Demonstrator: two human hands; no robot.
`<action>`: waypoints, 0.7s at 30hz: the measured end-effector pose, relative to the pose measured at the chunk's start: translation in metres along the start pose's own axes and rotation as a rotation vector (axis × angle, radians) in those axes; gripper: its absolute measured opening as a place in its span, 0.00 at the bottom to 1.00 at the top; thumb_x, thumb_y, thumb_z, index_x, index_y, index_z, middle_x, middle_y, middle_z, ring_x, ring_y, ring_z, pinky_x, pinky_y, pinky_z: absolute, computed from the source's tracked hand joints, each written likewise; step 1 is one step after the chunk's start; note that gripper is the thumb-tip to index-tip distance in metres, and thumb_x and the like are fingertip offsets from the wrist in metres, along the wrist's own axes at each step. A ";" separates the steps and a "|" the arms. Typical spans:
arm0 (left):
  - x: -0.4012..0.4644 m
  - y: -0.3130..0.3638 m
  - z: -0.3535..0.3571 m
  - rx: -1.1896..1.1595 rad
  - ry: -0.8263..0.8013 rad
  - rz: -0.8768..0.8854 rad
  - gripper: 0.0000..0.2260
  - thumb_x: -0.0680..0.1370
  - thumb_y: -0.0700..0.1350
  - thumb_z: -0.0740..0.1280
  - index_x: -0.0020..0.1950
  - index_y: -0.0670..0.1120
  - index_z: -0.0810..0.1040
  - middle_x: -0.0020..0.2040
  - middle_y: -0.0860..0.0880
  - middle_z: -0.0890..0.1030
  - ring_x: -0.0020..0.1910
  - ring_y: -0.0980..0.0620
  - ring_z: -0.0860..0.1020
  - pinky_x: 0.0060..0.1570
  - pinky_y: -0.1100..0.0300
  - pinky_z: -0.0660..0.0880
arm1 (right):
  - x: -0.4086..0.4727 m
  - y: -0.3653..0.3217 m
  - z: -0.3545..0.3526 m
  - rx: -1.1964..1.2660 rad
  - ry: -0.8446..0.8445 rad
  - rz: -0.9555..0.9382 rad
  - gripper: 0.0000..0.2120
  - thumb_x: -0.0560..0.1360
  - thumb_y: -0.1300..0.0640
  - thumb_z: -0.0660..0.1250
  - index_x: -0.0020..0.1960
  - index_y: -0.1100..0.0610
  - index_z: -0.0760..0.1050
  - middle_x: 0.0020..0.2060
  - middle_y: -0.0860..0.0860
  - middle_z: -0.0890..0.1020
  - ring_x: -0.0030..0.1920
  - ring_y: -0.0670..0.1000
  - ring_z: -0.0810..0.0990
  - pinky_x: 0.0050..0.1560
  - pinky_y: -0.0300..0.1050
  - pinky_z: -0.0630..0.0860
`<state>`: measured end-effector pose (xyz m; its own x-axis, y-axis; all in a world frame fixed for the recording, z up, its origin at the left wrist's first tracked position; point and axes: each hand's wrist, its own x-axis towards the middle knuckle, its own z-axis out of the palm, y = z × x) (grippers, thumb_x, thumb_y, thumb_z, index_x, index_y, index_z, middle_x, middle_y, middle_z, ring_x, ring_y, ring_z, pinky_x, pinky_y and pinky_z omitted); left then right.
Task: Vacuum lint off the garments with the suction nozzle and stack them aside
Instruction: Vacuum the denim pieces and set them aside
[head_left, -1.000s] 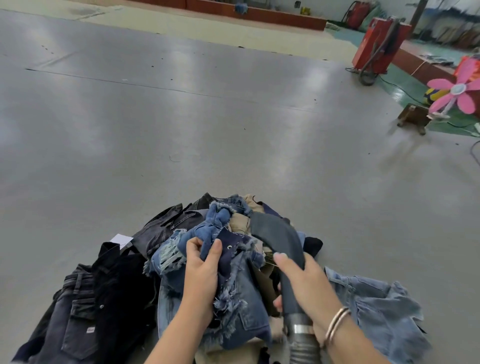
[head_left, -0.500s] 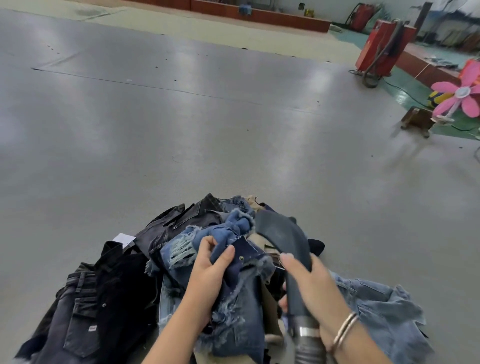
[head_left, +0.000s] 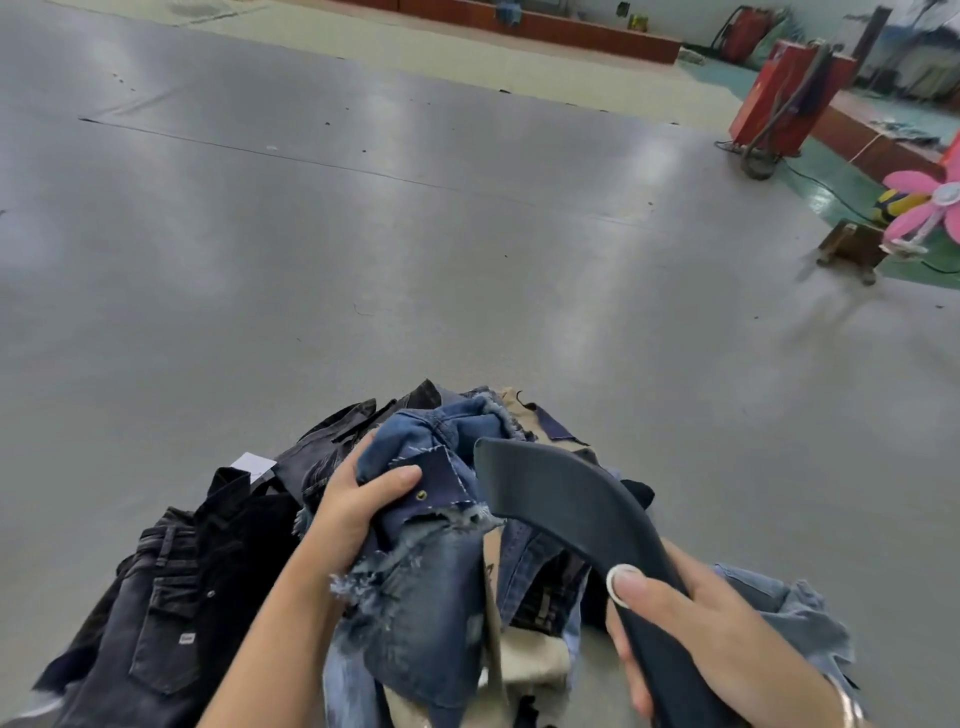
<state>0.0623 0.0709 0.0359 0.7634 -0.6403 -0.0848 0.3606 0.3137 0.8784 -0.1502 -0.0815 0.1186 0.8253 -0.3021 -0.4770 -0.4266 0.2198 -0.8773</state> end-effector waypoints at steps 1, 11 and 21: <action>0.000 0.000 -0.002 -0.007 -0.008 0.001 0.18 0.65 0.37 0.69 0.55 0.42 0.79 0.45 0.45 0.85 0.40 0.50 0.83 0.37 0.61 0.79 | 0.000 -0.002 0.001 -0.010 -0.017 0.010 0.21 0.67 0.46 0.74 0.57 0.51 0.74 0.31 0.60 0.77 0.24 0.57 0.75 0.25 0.43 0.73; -0.002 -0.004 0.003 0.055 -0.167 -0.026 0.17 0.66 0.32 0.68 0.54 0.41 0.77 0.42 0.48 0.85 0.39 0.54 0.83 0.36 0.64 0.78 | 0.024 -0.017 0.005 -0.132 0.120 -0.008 0.24 0.63 0.42 0.72 0.51 0.56 0.72 0.29 0.56 0.79 0.24 0.57 0.76 0.26 0.44 0.74; -0.005 -0.003 0.014 -0.025 -0.136 -0.129 0.17 0.64 0.32 0.69 0.53 0.38 0.77 0.39 0.46 0.85 0.36 0.52 0.83 0.34 0.63 0.78 | 0.024 -0.012 0.008 -0.141 0.064 -0.088 0.19 0.67 0.43 0.73 0.52 0.52 0.74 0.30 0.53 0.80 0.26 0.52 0.78 0.27 0.41 0.75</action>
<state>0.0503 0.0634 0.0405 0.6310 -0.7647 -0.1303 0.4654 0.2388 0.8523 -0.1227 -0.0839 0.1183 0.8384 -0.3742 -0.3962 -0.4050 0.0588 -0.9124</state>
